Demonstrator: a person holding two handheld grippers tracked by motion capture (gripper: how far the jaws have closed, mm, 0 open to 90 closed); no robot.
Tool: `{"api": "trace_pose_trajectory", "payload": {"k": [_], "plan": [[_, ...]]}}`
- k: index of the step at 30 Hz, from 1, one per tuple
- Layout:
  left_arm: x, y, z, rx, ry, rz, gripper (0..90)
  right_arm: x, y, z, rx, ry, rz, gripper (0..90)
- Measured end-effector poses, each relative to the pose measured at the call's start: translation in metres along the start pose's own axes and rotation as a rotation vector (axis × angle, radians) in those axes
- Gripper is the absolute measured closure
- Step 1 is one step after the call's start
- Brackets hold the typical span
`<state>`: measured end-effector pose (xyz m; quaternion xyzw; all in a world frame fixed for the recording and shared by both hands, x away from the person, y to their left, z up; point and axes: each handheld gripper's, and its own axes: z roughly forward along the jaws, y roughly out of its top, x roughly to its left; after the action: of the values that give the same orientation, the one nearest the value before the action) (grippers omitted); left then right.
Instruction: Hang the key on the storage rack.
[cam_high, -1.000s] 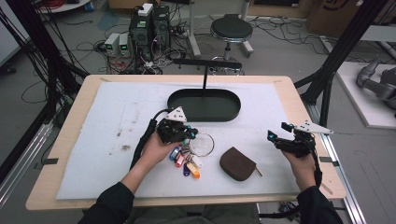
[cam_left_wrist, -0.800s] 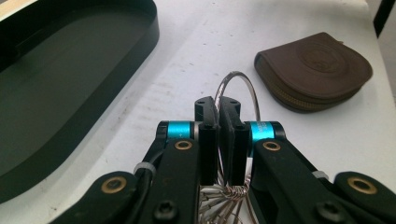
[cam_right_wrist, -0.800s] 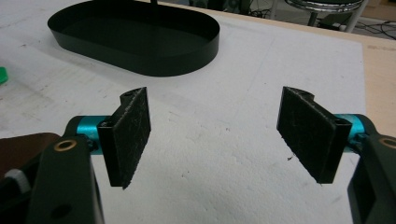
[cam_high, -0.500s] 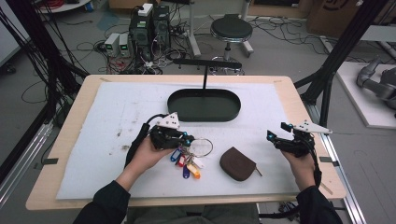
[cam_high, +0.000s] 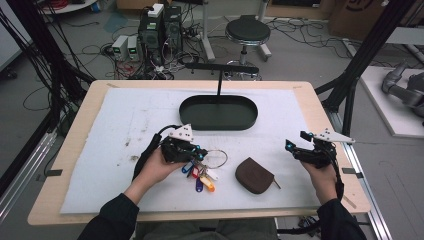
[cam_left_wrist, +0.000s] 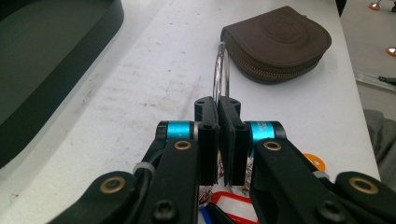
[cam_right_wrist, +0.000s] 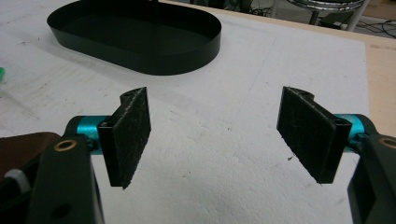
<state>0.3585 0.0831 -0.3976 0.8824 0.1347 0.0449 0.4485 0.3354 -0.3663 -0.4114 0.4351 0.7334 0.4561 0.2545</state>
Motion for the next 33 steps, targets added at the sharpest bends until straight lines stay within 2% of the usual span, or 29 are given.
{"api": "trace_pose_trajectory", "payload": {"k": [4, 10, 23, 30, 33], "plan": [[-0.002, 0.001, -0.001, -0.007, 0.003, 0.015, 86.4, 0.000, 0.000, 0.000, -0.001, -0.001, 0.000, 26.5], [-0.002, 0.005, -0.010, -0.060, 0.013, 0.020, 86.5, 0.000, 0.000, 0.000, 0.001, -0.002, 0.006, 26.5], [-0.001, 0.022, -0.040, -0.162, 0.090, 0.041, 86.5, 0.001, 0.000, 0.001, 0.004, -0.006, 0.003, 26.7], [0.001, 0.029, -0.054, -0.186, 0.130, 0.051, 86.5, 0.001, 0.000, 0.001, 0.003, -0.004, -0.002, 26.7], [0.006, 0.036, -0.066, -0.198, 0.159, 0.052, 86.5, 0.001, 0.000, 0.002, 0.006, -0.004, -0.002, 26.7]]}}
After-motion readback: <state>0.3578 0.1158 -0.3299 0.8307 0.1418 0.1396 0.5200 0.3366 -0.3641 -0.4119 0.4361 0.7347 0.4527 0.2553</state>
